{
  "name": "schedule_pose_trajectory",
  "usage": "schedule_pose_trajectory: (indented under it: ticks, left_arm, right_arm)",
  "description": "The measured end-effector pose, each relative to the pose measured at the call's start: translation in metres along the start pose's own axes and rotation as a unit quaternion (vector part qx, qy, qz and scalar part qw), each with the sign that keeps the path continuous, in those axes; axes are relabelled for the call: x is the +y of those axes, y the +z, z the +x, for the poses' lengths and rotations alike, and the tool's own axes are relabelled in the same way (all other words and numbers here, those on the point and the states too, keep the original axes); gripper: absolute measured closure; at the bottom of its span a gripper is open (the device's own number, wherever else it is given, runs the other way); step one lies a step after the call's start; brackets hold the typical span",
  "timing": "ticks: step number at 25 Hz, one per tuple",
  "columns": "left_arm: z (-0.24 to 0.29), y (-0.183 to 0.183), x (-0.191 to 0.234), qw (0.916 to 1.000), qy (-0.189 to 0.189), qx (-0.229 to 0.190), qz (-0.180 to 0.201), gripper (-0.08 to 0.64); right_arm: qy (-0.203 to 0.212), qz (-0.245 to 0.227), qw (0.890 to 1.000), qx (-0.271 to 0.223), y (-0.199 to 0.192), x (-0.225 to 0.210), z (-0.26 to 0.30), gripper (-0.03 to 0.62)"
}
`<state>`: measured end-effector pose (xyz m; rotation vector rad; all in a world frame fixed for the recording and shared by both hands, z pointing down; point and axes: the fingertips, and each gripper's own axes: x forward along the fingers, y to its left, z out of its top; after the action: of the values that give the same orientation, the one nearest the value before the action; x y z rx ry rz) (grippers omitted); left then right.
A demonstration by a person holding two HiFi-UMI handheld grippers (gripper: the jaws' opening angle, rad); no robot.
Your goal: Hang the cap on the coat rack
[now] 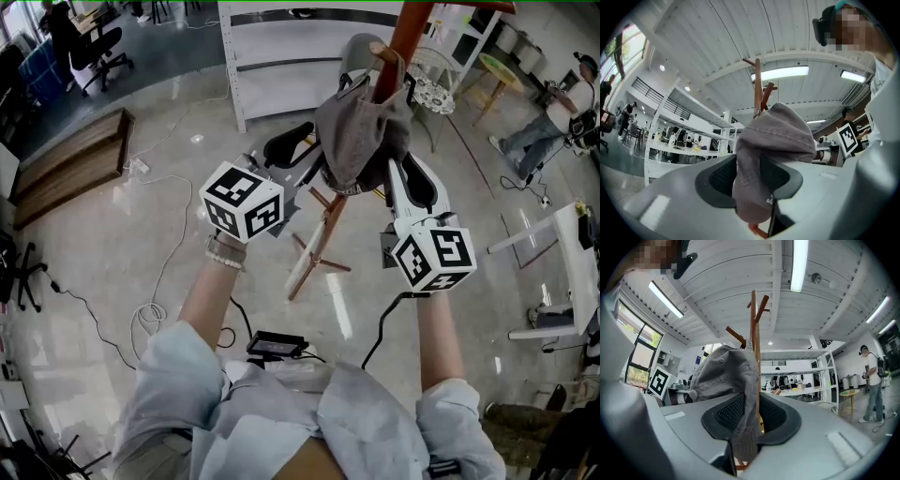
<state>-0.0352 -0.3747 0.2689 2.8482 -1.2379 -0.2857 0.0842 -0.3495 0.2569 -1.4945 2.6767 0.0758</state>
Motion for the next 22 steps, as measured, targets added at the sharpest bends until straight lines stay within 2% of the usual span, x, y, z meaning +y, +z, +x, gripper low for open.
schedule_pose_trajectory:
  ticks: [4,9,12,15,18,22]
  left_arm:
    - [-0.012,0.002,0.003,0.9999,0.015,-0.001,0.005,0.433]
    - [-0.031,0.01,-0.003,0.9985,0.043,-0.006,0.034,0.434]
    - [-0.042,0.019,-0.01,0.9973,0.053,-0.016,0.048,0.437]
    - [-0.053,0.027,-0.019,0.9963,0.06,-0.025,0.056,0.463]
    - [-0.062,0.033,-0.027,0.9956,0.068,-0.025,0.06,0.485]
    - [-0.076,0.023,-0.042,0.9945,0.078,-0.016,0.067,0.521]
  right_arm:
    - [-0.003,-0.005,1.0,-0.006,0.004,0.004,-0.004,0.503]
    - [-0.02,-0.002,1.0,-0.022,0.01,0.003,-0.017,0.503]
    - [-0.035,-0.023,0.999,-0.027,0.014,0.003,-0.027,0.505]
    - [-0.043,-0.042,0.998,-0.028,0.015,0.005,-0.037,0.509]
    - [-0.037,-0.037,0.998,-0.029,0.018,0.011,-0.044,0.523]
    - [-0.026,-0.042,0.999,-0.02,0.005,0.02,-0.059,0.552]
